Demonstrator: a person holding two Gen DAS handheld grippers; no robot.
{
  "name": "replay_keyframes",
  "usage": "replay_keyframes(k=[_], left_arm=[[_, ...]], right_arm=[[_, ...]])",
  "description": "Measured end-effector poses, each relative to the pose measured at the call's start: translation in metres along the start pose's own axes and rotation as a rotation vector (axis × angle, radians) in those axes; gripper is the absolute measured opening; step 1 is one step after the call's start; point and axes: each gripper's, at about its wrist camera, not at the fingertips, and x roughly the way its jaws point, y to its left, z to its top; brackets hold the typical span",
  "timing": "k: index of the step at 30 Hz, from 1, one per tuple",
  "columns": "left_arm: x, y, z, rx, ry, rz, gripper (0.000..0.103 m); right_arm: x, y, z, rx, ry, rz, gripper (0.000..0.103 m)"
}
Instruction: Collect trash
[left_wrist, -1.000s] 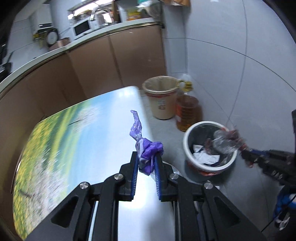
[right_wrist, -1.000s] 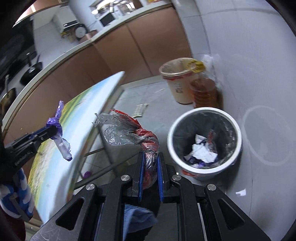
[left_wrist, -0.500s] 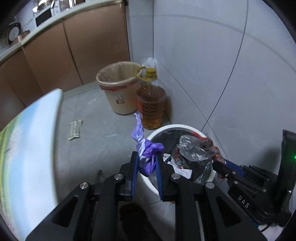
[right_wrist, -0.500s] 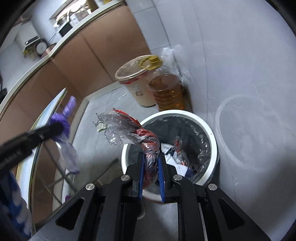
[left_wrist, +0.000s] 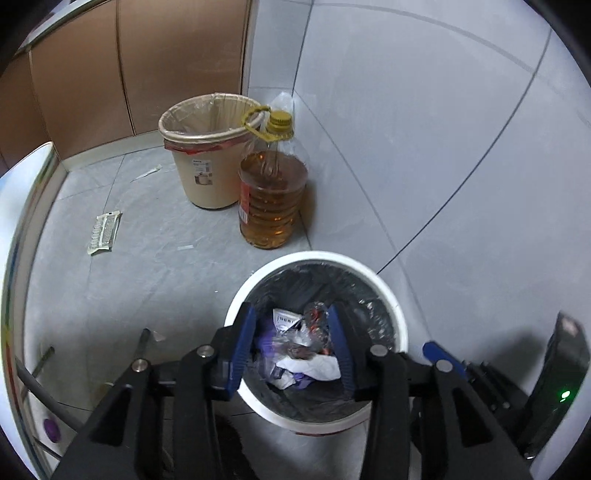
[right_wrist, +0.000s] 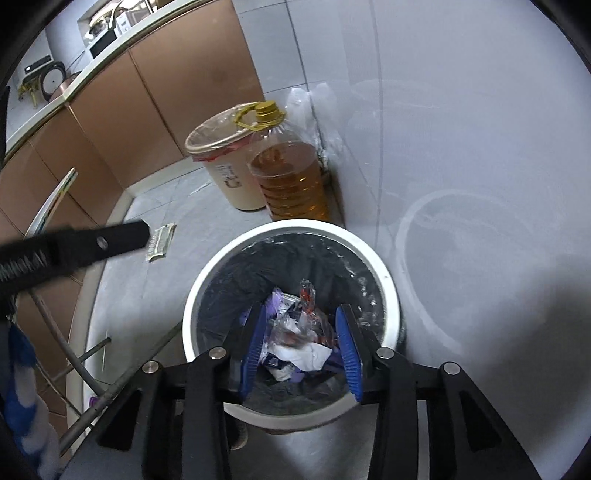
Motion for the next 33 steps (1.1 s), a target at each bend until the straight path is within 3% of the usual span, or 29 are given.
replay_keyframes(k=[5, 10, 12, 16, 22, 26, 33], left_arm=[[-0.04, 0.005, -0.003, -0.027, -0.063, -0.015, 0.04], [-0.122, 0.021, -0.025, -0.044, -0.207, 0.057, 0.043], [-0.157, 0.03, -0.039, -0.057, -0.271, 0.109, 0.049], [-0.229, 0.052, -0.075, -0.085, -0.393, 0.262, 0.051], [-0.312, 0.071, -0.116, -0.125, -0.508, 0.435, 0.062], [-0.357, 0.087, -0.148, -0.193, -0.573, 0.494, 0.063], [-0.4, 0.105, -0.192, -0.26, -0.63, 0.589, 0.063]], right_arm=[[-0.022, 0.011, -0.003, -0.016, -0.026, 0.006, 0.043], [-0.073, 0.05, 0.001, -0.115, -0.111, 0.028, 0.056], [-0.098, 0.068, 0.001, -0.153, -0.148, 0.048, 0.06], [-0.16, 0.113, -0.006, -0.251, -0.254, 0.079, 0.072], [-0.244, 0.171, -0.027, -0.387, -0.402, 0.11, 0.084], [-0.29, 0.199, -0.043, -0.45, -0.487, 0.137, 0.093], [-0.348, 0.232, -0.075, -0.538, -0.589, 0.159, 0.102]])
